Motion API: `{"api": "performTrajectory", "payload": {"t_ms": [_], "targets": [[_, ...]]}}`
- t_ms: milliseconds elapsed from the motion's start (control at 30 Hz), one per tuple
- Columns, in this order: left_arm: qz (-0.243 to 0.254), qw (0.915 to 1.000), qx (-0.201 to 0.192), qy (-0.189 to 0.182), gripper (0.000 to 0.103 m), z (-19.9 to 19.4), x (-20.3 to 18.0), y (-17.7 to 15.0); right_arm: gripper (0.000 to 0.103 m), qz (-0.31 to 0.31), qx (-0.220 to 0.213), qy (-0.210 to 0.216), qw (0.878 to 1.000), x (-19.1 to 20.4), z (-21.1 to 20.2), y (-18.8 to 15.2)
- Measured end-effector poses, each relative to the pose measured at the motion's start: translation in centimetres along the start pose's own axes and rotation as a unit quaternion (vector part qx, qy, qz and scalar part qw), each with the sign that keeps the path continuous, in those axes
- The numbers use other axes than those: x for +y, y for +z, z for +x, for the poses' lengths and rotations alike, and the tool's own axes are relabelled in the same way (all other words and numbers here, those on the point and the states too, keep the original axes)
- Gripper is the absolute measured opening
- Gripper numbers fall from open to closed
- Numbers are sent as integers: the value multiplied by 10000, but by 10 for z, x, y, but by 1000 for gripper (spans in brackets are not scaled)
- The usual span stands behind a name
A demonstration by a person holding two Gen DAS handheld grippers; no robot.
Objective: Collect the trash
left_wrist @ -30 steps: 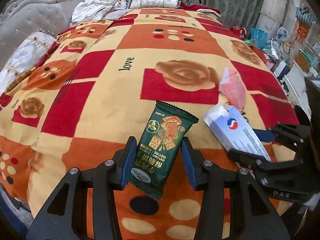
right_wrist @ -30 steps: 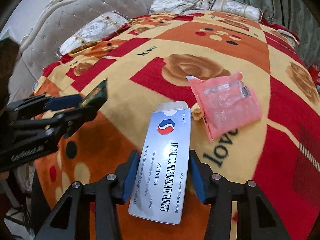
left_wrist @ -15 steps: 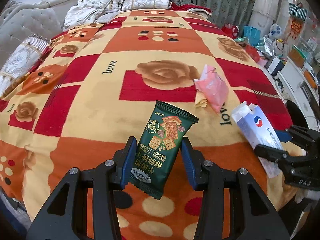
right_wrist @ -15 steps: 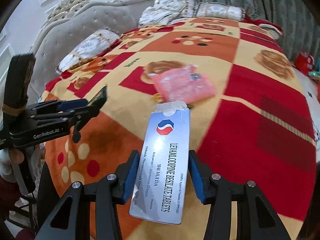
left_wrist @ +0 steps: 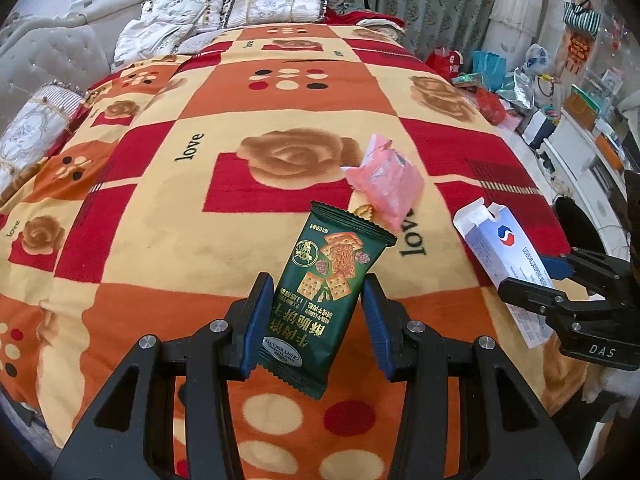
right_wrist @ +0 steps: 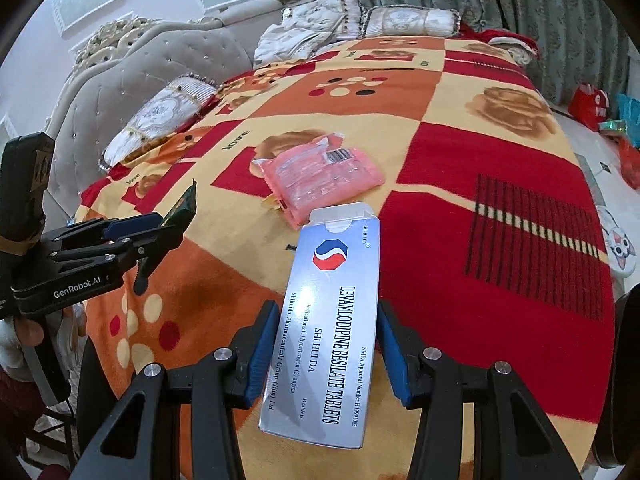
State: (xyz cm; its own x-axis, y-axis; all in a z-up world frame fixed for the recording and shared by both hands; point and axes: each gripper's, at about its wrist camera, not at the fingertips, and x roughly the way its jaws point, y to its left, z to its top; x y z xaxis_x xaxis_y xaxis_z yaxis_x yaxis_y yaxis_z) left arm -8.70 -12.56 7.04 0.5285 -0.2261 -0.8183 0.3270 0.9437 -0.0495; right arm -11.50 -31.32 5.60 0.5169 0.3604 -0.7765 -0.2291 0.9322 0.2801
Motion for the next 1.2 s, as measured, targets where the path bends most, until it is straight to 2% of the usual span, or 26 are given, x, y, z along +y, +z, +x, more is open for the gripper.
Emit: {"api": "performTrajectory", "payload": {"t_ms": [833,1000,1200], "targets": [[304,9993,-58,-217,43,-5,-51,12,48,408,-314,-186,9985,-40,-40,-10],[422,9986,-100,-290,39,-6,-68,16,48,480,-374,-241,9979,-51,-48,-15],[410,9984,9,-395,39,1,-76,18,48,633,-366,-243,9970,-63,-52,-20]]}}
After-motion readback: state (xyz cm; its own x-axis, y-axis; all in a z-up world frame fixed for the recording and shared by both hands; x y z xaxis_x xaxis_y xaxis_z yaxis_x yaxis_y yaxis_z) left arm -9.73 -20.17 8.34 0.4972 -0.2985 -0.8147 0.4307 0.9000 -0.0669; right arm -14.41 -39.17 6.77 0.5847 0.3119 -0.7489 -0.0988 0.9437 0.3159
